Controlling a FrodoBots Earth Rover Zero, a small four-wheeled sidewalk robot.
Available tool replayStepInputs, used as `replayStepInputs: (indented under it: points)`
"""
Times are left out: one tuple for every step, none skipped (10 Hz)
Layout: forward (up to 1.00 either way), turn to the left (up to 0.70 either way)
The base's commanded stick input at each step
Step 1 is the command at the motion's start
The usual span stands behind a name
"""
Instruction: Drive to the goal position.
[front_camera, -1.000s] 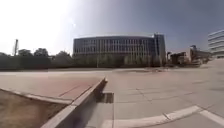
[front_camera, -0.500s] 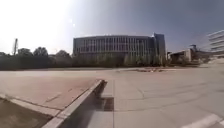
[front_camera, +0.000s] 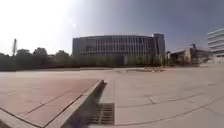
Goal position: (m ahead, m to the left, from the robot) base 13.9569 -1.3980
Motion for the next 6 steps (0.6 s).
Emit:
replayStepInputs:
  points:
    - [0.7, 0.0]
    - [0.7, 0.0]
    - [0.7, 0.0]
    - [0.7, 0.0]
    - [0.7, 0.0]
    - [0.7, 0.0]
